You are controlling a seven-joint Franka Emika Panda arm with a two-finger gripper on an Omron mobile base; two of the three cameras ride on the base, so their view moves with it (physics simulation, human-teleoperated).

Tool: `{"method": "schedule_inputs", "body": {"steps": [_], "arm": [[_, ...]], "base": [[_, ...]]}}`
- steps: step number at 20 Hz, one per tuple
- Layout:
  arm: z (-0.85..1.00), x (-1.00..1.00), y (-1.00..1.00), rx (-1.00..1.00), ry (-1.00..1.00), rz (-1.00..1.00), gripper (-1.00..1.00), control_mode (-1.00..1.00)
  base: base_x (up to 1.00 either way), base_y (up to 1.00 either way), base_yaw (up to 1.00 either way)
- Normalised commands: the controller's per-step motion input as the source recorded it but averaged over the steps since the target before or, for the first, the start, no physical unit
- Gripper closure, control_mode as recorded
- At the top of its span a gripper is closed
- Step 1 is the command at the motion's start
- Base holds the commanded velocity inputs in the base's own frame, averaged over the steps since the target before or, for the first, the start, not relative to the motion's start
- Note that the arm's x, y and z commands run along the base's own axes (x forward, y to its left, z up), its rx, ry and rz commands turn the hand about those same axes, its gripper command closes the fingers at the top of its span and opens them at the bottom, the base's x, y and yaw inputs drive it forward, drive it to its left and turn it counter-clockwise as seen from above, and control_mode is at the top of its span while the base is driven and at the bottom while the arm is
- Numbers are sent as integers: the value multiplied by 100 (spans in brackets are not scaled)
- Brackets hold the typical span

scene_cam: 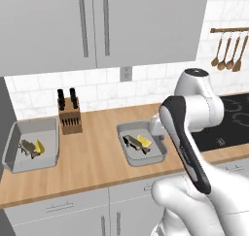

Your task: Place one lemon wedge and one fish in each tupperware on the nearby counter, to pack two identical lunches.

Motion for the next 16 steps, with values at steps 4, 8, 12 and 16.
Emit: {"method": "schedule_inputs", "body": {"steps": [4, 8, 12, 16], "arm": [[4, -8, -4, -7, -23, -1, -100, -100], [0, 0, -19, -3, -27, -4, -100, -100], [2, -5, -40, 0, -19, -8, -100, -100], [17, -19, -39, 0, -9, -5, -100, -100]], "base": [[0, 0, 0], [0, 0, 0], [0, 0, 0], [0, 0, 0]]}}
